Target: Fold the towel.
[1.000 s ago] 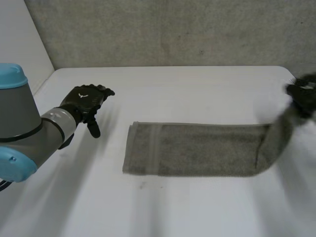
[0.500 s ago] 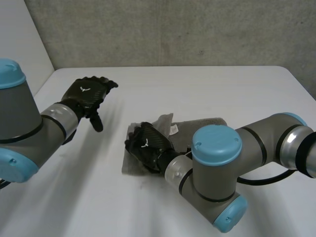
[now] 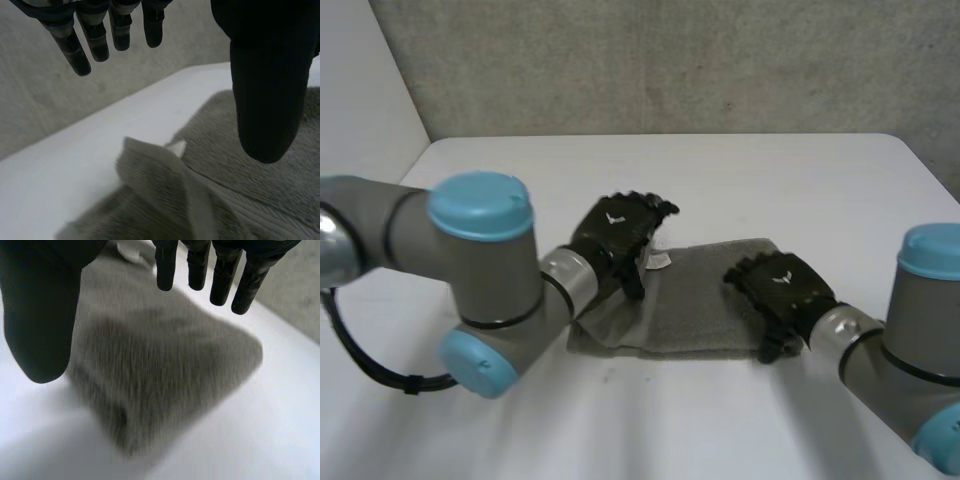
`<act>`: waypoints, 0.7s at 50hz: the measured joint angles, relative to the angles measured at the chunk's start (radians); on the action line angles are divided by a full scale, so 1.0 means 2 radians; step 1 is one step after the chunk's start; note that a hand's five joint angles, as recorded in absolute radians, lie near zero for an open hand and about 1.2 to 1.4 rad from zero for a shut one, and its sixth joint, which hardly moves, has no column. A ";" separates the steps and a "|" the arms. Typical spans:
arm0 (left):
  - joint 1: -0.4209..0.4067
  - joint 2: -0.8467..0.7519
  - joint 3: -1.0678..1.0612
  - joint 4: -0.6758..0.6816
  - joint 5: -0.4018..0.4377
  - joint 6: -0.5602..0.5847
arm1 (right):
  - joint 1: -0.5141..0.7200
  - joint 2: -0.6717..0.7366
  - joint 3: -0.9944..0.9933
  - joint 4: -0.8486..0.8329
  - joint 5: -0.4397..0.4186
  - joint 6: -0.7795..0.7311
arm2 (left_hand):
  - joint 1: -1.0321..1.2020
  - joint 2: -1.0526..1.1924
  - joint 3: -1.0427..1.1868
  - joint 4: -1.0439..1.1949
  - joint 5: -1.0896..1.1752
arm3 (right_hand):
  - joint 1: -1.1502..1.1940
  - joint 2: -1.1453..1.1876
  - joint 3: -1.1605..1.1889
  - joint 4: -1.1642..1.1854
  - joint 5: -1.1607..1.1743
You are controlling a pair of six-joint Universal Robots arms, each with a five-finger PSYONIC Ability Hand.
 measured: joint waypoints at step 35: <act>0.054 0.111 -0.115 -0.026 -0.115 0.019 | 0.229 0.108 -0.170 -0.050 0.046 -0.242 | 0.012 0.012 0.012 0.012 0.002 | 0.343 0.459 0.492 0.483 0.441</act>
